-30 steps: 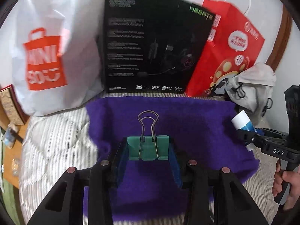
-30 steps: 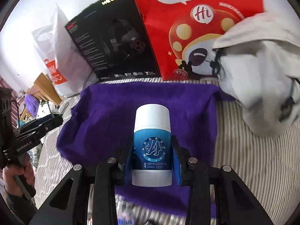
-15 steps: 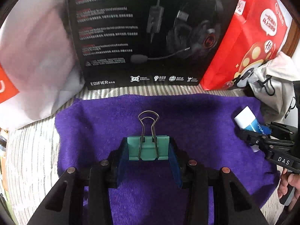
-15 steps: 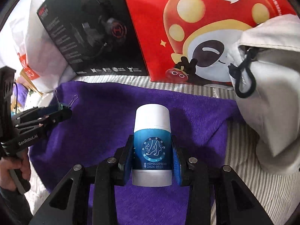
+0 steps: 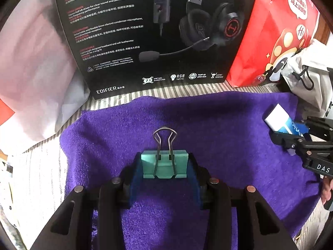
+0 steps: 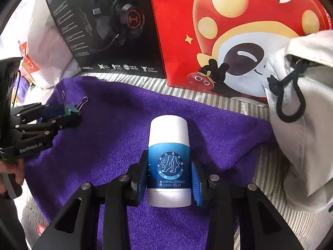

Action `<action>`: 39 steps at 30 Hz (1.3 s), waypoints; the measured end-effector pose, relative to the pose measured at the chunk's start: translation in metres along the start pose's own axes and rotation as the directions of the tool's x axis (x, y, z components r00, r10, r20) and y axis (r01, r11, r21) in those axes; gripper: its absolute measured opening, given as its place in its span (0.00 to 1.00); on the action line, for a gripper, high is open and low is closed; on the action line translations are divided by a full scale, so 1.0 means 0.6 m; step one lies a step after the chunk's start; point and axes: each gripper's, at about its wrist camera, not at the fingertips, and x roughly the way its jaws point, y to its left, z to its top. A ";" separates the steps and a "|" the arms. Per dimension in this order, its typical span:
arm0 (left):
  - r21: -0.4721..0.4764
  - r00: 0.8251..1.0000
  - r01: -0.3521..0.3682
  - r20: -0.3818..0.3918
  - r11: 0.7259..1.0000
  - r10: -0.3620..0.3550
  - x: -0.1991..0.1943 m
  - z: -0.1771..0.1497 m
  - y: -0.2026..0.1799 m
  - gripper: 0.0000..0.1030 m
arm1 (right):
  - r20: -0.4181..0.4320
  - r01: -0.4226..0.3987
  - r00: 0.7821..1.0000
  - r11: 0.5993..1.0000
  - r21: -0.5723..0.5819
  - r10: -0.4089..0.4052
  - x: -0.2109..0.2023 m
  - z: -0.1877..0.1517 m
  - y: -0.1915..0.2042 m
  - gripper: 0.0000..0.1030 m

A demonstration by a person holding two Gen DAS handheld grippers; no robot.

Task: Organize rigid objects
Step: 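Carry the clip and deodorant onto the purple towel and open both grippers, then grasp the red-lidded lip balm tin with the left gripper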

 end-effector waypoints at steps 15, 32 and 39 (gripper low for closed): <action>-0.016 0.999 -0.037 -0.023 0.999 0.037 -0.016 -0.029 0.013 0.44 | -0.008 -0.030 1.000 0.991 -0.131 0.030 -0.008 -0.009 0.001 0.40; -0.058 0.995 -0.007 0.096 0.998 0.013 -0.168 -0.079 0.009 0.94 | 0.160 -0.017 0.987 0.999 -0.041 0.024 -0.180 -0.080 0.022 0.65; -0.160 0.996 0.086 0.032 0.983 -0.082 -0.205 -0.209 -0.002 1.00 | 0.141 -0.016 0.990 0.990 0.141 -0.004 -0.250 -0.180 0.018 1.00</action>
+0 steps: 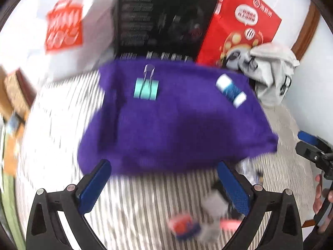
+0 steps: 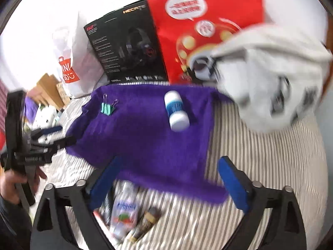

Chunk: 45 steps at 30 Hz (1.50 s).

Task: Organize rigid objects
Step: 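Grasp the red-lidded lip balm tin with the left gripper, then grasp the Grand Reserve bottle with the right gripper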

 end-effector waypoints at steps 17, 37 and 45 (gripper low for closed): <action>0.001 0.988 -0.129 -0.088 0.992 0.128 0.054 -0.107 0.002 0.99 | -0.038 -0.036 0.998 0.983 0.180 0.044 -0.092 -0.201 -0.004 1.00; 0.071 0.993 -0.112 0.053 0.991 0.108 0.028 -0.125 0.024 0.34 | -0.086 0.049 0.996 0.991 0.121 -0.038 -0.017 -0.215 0.028 1.00; 0.077 0.994 -0.102 0.053 0.992 0.098 0.028 -0.127 0.028 0.34 | -0.121 0.131 0.985 0.987 0.088 -0.120 0.032 -0.204 0.030 1.00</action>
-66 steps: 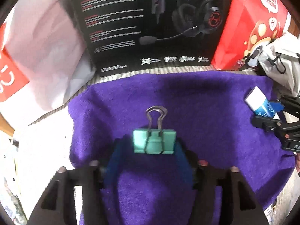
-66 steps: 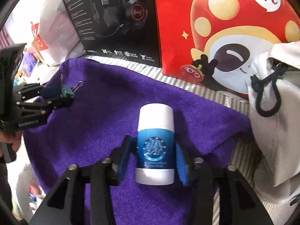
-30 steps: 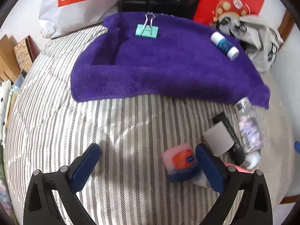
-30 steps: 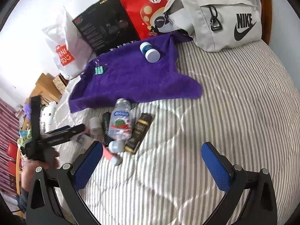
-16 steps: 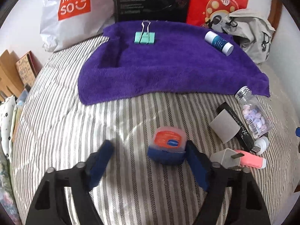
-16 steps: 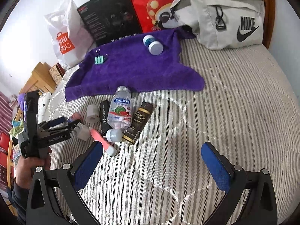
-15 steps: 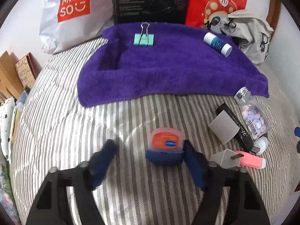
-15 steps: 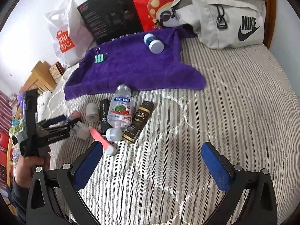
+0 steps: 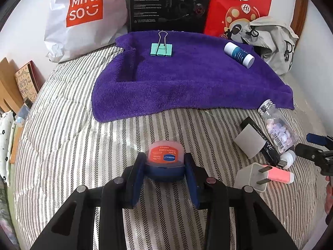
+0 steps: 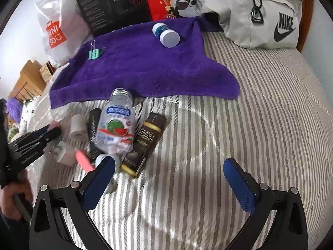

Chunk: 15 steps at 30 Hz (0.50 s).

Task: Organize rigid objects
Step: 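Grasp the Grand Reserve bottle with the right gripper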

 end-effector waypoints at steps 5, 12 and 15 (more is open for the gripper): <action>0.000 1.000 0.005 0.008 1.000 -0.005 0.000 -0.002 0.001 0.34 | -0.016 0.050 0.999 0.998 -0.028 -0.051 0.024 0.006 0.011 1.00; 0.007 1.000 0.002 0.000 1.000 -0.002 0.000 0.000 -0.001 0.34 | -0.003 0.107 0.994 0.989 -0.104 -0.108 0.037 -0.001 0.025 0.99; 0.009 1.000 0.000 0.002 1.000 0.000 0.000 0.000 -0.005 0.34 | 0.003 0.128 0.992 0.988 -0.091 -0.129 0.036 0.007 0.010 0.99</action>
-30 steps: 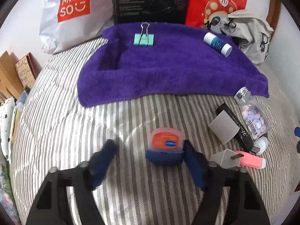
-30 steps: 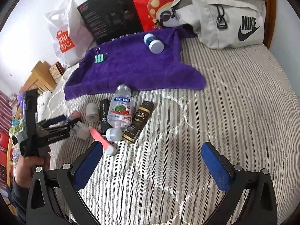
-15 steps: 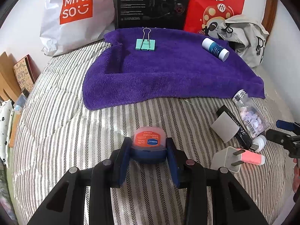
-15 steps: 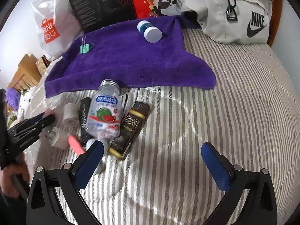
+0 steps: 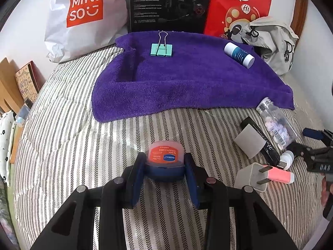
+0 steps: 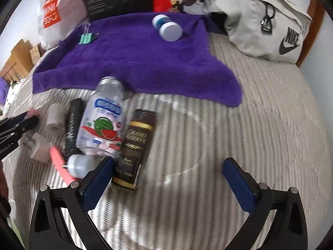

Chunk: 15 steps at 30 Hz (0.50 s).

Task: Organize rigid objects
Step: 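Grasp the Grand Reserve bottle with the right gripper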

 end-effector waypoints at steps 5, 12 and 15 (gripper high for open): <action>0.006 1.000 0.007 0.000 1.000 -0.007 0.001 0.000 0.000 0.34 | 0.023 -0.008 1.000 1.000 -0.020 0.008 0.010 0.012 -0.008 0.98; 0.014 1.000 0.005 -0.003 1.000 -0.004 0.001 0.000 0.001 0.34 | 0.038 -0.043 0.998 0.997 -0.065 0.045 -0.005 0.013 -0.007 0.68; 0.014 1.000 0.006 -0.002 1.000 -0.006 0.001 0.000 0.001 0.34 | 0.045 -0.052 0.997 0.995 -0.090 0.057 -0.009 0.017 -0.001 0.47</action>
